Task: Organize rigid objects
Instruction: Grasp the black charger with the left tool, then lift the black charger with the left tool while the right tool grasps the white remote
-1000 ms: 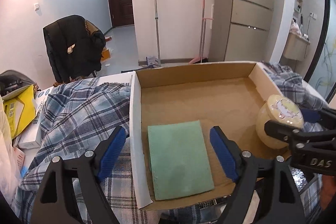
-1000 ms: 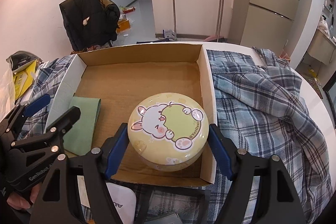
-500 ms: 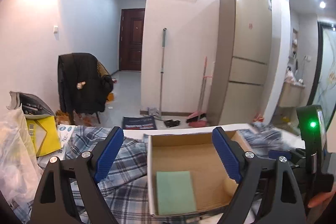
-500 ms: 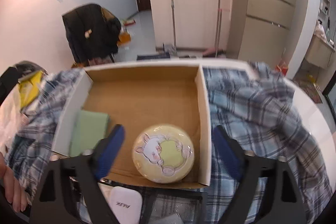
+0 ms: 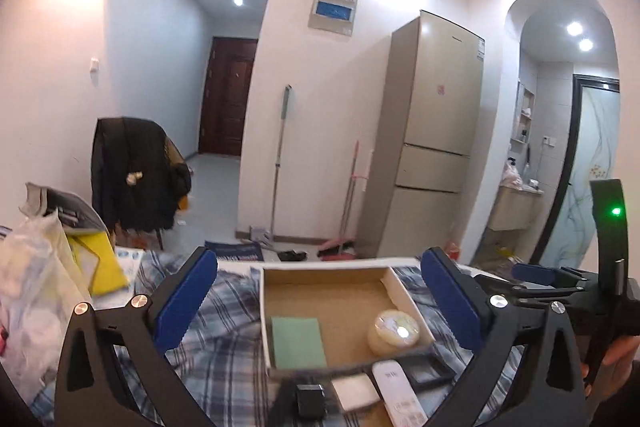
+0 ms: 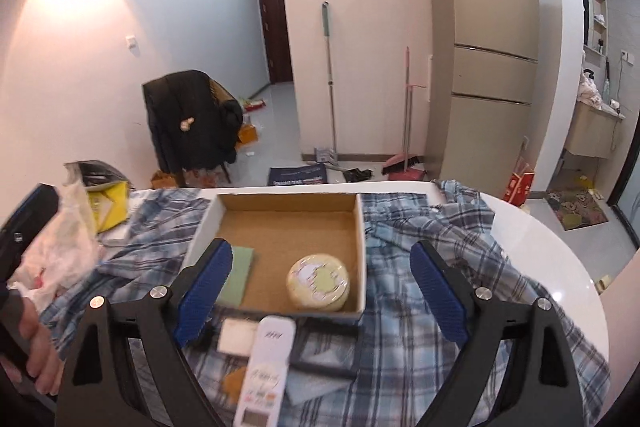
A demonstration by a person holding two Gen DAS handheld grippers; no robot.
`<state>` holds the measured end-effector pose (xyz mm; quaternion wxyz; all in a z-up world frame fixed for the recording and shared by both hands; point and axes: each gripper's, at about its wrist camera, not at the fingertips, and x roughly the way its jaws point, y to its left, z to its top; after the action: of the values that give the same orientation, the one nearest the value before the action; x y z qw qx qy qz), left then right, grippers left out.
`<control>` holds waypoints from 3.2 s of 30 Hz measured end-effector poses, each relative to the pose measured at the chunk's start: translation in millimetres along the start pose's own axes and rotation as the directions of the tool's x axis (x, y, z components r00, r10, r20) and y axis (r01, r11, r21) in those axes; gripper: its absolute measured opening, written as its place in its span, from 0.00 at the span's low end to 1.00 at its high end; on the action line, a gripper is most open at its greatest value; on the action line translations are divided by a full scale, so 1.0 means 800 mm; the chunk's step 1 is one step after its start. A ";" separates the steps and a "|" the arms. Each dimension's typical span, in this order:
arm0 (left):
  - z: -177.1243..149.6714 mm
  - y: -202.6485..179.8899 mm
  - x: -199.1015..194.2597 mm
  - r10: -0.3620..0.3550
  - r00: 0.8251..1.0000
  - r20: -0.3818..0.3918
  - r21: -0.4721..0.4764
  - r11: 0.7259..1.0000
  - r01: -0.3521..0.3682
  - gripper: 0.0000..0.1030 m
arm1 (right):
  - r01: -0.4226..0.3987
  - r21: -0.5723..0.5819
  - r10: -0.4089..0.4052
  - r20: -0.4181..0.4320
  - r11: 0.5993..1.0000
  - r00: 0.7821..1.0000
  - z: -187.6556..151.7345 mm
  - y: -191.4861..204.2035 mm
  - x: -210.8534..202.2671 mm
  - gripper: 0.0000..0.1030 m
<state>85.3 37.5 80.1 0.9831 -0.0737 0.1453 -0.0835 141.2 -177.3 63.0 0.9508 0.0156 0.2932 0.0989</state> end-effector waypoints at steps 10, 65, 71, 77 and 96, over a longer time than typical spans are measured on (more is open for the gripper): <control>-0.037 -0.024 -0.006 0.044 0.994 -0.095 0.123 0.992 -0.032 1.00 | -0.031 0.011 0.031 -0.007 0.999 0.999 -0.043 0.000 -0.012 0.87; -0.188 0.044 0.151 0.058 0.760 -0.647 0.095 0.995 0.006 0.19 | -0.029 -0.007 0.027 -0.182 1.000 0.983 -0.091 -0.022 0.059 0.87; -0.180 0.036 0.146 0.103 0.761 -0.640 0.138 0.990 -0.018 0.19 | -0.031 -0.016 0.027 -0.181 0.999 0.983 -0.091 -0.021 0.059 0.87; -0.152 0.035 0.113 0.112 0.862 -0.495 0.133 0.990 -0.052 0.18 | -0.027 -0.011 0.024 -0.165 1.000 0.986 -0.090 -0.022 0.055 0.87; -0.113 -0.004 -0.024 0.110 0.935 -0.337 0.114 0.991 -0.075 0.18 | -0.065 0.042 0.077 -0.493 0.997 0.866 -0.122 0.047 0.102 0.46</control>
<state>40.1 26.8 0.5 0.9480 -0.0020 0.3132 -0.0560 145.6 -127.0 -59.6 0.8396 0.0118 0.5270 0.1312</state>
